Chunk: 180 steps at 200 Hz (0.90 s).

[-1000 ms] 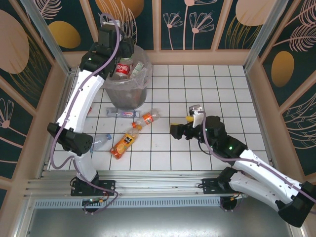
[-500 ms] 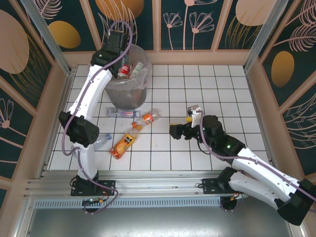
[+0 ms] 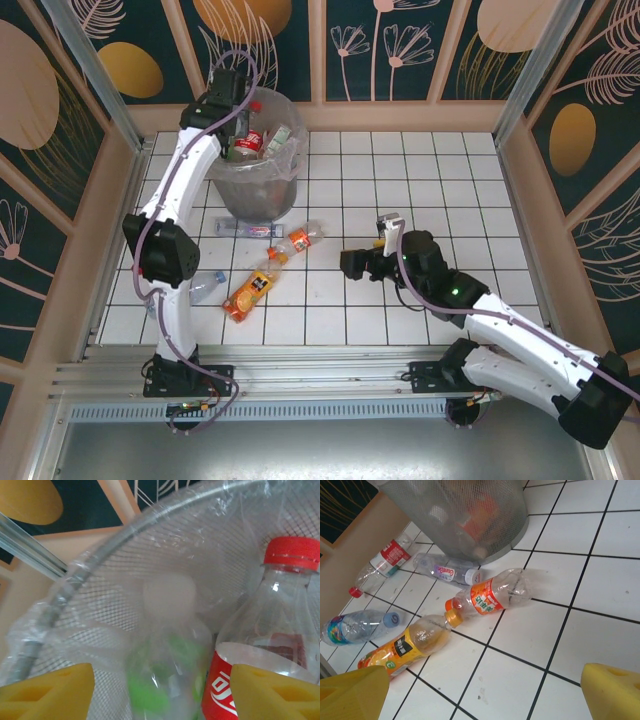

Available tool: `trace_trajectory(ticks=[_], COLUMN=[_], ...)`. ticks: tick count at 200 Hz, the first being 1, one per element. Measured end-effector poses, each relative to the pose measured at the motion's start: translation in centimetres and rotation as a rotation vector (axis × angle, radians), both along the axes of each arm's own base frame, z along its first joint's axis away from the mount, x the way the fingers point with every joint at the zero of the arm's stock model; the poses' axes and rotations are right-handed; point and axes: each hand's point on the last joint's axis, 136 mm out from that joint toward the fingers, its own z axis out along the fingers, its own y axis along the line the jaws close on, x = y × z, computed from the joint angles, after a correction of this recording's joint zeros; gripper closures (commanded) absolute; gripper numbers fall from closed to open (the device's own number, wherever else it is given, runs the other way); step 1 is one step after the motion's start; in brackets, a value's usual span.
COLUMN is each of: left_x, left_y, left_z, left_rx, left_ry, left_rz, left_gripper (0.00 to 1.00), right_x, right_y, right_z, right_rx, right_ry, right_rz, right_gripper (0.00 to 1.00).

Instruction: Put the plastic bottles in the bin

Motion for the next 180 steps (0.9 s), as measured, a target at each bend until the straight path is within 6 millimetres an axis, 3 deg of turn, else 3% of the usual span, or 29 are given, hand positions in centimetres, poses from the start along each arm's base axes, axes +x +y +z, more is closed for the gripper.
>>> trace_trajectory(ticks=[50,83,109,144,160,180], left_x=[0.1,-1.1,-4.6,-11.5,-14.5,-18.0], left_y=[-0.6,-1.3,-1.4,-0.7,-0.5,-0.4], left_z=[0.5,2.9,6.5,10.8,11.0,9.1], left_rx=[-0.039,-0.110,-0.179,-0.266,-0.307,-0.362], left_ry=[-0.010,-0.050,-0.117,-0.230,-0.253,-0.231], left_rz=[-0.014,-0.052,-0.089,-0.143,-0.165,-0.183], left_gripper=[0.13,0.08,0.02,0.01,0.02,0.01], right_x=[-0.2,-0.2,-0.3,-0.5,-0.6,-0.7], right_y=[0.1,0.1,0.2,0.4,0.5,0.6], right_z=[0.5,0.5,0.5,0.5,0.5,0.5], right_rx=[0.008,0.008,0.007,0.011,0.014,0.017], right_ry=[-0.011,-0.012,-0.012,-0.008,-0.005,-0.002], right_rz=[0.001,0.001,0.007,0.024,0.034,0.042], right_gripper=[0.01,0.01,0.01,0.01,0.01,0.01])
